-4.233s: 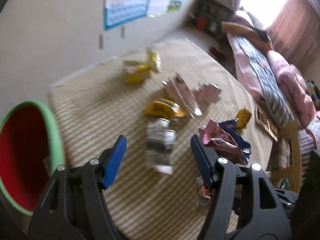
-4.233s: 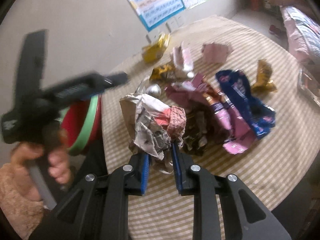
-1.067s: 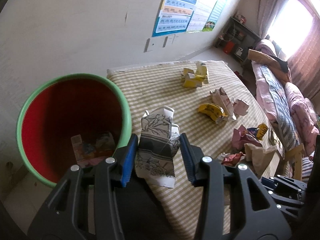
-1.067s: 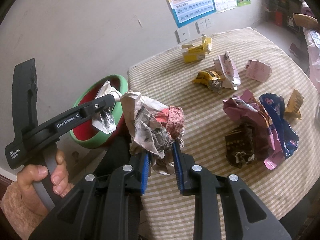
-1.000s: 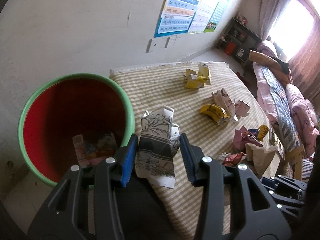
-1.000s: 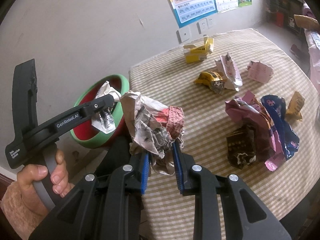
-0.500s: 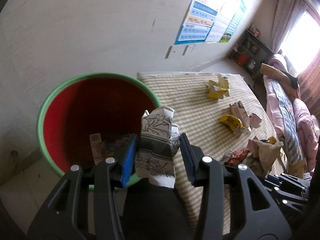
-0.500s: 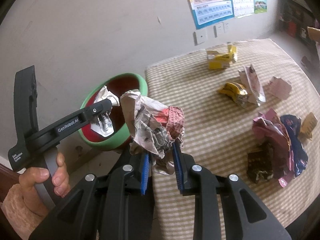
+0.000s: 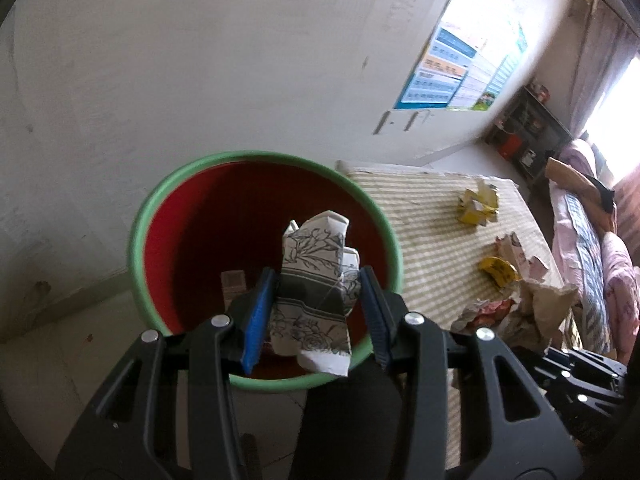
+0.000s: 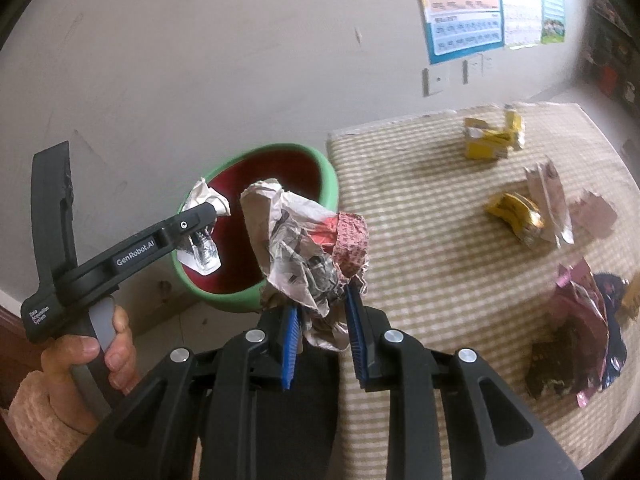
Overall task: Collect trash
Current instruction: 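Carry both papers over the red bin and open both grippers to drop them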
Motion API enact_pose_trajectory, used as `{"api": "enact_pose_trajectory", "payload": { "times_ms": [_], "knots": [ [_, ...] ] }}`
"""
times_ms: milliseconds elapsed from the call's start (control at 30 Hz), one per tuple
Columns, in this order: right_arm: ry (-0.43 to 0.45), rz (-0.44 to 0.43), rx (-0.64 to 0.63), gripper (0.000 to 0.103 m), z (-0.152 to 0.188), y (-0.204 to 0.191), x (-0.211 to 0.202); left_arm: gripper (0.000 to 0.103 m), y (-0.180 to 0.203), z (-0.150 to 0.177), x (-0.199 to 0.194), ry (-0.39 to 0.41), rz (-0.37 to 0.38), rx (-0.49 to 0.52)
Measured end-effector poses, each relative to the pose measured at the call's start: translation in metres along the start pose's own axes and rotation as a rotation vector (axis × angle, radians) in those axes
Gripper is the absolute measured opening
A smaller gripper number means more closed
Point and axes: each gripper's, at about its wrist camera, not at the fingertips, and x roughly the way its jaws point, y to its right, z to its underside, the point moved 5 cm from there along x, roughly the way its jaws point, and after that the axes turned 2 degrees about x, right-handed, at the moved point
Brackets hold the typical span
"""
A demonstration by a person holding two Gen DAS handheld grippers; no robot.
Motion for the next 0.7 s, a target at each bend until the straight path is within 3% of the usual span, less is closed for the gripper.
{"api": "enact_pose_trajectory", "payload": {
  "times_ms": [300, 700],
  "knots": [
    [-0.016, -0.014, -0.068, 0.023, -0.024, -0.031, 0.023, 0.042, -0.035, -0.001, 0.003, -0.004, -0.037, -0.051],
    [-0.023, -0.018, -0.111, 0.024, -0.052, -0.054, 0.049, 0.042, -0.05, -0.003, 0.01, -0.014, -0.043, -0.08]
  ]
}}
